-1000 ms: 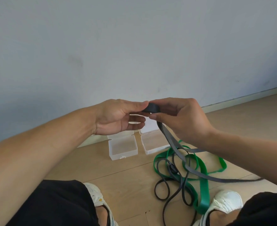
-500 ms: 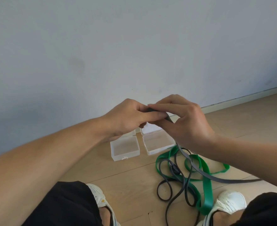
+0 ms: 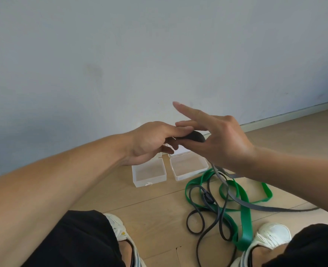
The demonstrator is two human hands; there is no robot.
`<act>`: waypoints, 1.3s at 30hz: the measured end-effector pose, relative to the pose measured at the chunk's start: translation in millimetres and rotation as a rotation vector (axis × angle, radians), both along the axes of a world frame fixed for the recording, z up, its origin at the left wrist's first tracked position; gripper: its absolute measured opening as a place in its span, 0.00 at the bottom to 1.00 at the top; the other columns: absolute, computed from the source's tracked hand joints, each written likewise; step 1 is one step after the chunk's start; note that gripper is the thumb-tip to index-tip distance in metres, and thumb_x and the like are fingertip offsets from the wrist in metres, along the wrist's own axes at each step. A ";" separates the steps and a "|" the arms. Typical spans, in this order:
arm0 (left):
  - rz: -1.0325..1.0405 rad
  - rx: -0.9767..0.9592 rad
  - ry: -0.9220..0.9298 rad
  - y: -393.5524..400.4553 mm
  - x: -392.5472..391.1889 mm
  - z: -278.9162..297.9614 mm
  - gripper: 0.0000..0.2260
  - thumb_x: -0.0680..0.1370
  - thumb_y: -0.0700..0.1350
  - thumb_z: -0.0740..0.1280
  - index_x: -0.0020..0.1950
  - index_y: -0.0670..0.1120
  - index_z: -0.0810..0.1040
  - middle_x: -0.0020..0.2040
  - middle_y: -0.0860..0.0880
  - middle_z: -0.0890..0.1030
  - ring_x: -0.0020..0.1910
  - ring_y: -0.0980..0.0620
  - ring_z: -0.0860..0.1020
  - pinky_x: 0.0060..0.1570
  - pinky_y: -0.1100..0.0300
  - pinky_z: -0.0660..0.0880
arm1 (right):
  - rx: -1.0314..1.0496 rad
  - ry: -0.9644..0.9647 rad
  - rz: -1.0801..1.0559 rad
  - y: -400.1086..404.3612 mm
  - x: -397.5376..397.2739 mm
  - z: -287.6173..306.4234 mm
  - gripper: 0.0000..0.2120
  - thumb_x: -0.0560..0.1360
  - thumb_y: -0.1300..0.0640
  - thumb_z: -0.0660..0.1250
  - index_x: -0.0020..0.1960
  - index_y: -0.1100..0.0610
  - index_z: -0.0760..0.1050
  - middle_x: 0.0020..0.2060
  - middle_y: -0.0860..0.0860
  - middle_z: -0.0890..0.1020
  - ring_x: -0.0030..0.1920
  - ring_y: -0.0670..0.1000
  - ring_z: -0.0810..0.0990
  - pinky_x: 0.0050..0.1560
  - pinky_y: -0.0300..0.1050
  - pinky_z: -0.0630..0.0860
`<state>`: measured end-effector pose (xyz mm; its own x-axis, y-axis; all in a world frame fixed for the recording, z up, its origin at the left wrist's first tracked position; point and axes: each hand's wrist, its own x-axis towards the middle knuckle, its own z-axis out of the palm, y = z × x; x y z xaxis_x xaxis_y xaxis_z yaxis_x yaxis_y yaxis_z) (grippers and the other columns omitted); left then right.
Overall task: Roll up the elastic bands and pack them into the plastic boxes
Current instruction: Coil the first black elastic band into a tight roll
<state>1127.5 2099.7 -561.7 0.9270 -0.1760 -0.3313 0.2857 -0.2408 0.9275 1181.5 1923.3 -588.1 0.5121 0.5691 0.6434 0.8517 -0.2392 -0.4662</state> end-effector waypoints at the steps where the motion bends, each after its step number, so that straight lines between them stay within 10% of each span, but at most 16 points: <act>1: 0.000 -0.017 0.015 -0.1 0.1 -0.7 0.14 0.83 0.52 0.64 0.49 0.51 0.89 0.44 0.57 0.84 0.45 0.53 0.72 0.52 0.57 0.70 | -0.033 -0.018 0.015 -0.2 0.5 3.3 0.31 0.73 0.55 0.76 0.74 0.54 0.71 0.47 0.47 0.89 0.47 0.50 0.88 0.47 0.49 0.83; 9: 0.428 0.253 -0.189 -18.3 5.0 -3.9 0.10 0.69 0.57 0.79 0.40 0.52 0.88 0.40 0.53 0.87 0.44 0.54 0.85 0.47 0.58 0.82 | -0.365 -0.089 -0.099 -1.4 13.7 25.4 0.40 0.73 0.60 0.71 0.80 0.44 0.59 0.41 0.54 0.88 0.36 0.54 0.84 0.40 0.48 0.79; 15: 0.236 0.063 -0.110 1.1 10.8 5.3 0.08 0.72 0.50 0.77 0.42 0.45 0.89 0.43 0.46 0.87 0.45 0.53 0.82 0.50 0.59 0.77 | -0.130 0.334 -0.016 -7.4 7.4 27.2 0.40 0.73 0.55 0.77 0.78 0.37 0.60 0.48 0.29 0.84 0.41 0.37 0.83 0.47 0.26 0.73; 22: 0.077 -0.312 -0.048 12.4 8.8 0.7 0.13 0.73 0.49 0.69 0.48 0.40 0.86 0.45 0.44 0.85 0.47 0.50 0.81 0.56 0.56 0.77 | 0.053 0.418 -0.007 -7.3 -7.5 35.1 0.43 0.71 0.53 0.79 0.75 0.32 0.57 0.51 0.35 0.86 0.52 0.33 0.83 0.53 0.23 0.72; 26: 0.024 -0.176 -0.070 10.5 8.4 3.0 0.22 0.77 0.52 0.68 0.61 0.36 0.83 0.56 0.35 0.83 0.52 0.48 0.80 0.61 0.51 0.74 | -0.077 0.283 -0.027 -9.7 -4.6 41.2 0.44 0.73 0.53 0.78 0.77 0.36 0.54 0.50 0.36 0.86 0.46 0.35 0.83 0.48 0.26 0.74; 32: 0.033 0.182 -0.132 -5.7 5.4 3.2 0.18 0.69 0.64 0.72 0.47 0.53 0.89 0.50 0.51 0.88 0.57 0.50 0.83 0.65 0.48 0.77 | -0.219 -0.154 0.013 -2.8 0.0 33.8 0.42 0.74 0.58 0.72 0.81 0.54 0.52 0.38 0.49 0.86 0.36 0.56 0.82 0.39 0.51 0.81; 36: -0.002 0.221 -0.137 -11.6 3.6 4.8 0.14 0.80 0.50 0.67 0.39 0.56 0.88 0.44 0.49 0.88 0.50 0.48 0.85 0.62 0.49 0.78 | -0.145 -0.047 0.034 -2.7 -4.6 23.3 0.42 0.73 0.54 0.74 0.81 0.53 0.55 0.42 0.44 0.88 0.42 0.55 0.86 0.44 0.51 0.82; 39: 0.002 0.148 -0.157 -9.3 2.9 7.7 0.14 0.80 0.47 0.64 0.45 0.47 0.89 0.50 0.45 0.88 0.46 0.49 0.84 0.61 0.51 0.77 | -0.090 0.219 0.018 -1.9 -10.3 27.2 0.45 0.70 0.51 0.77 0.79 0.40 0.56 0.43 0.25 0.82 0.45 0.42 0.86 0.47 0.31 0.76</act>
<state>1130.4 2090.3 -554.0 0.9696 -0.1341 -0.2046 0.1410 -0.3771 0.9154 1171.2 1921.5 -560.9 0.6229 0.6296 0.4643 0.7372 -0.2738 -0.6178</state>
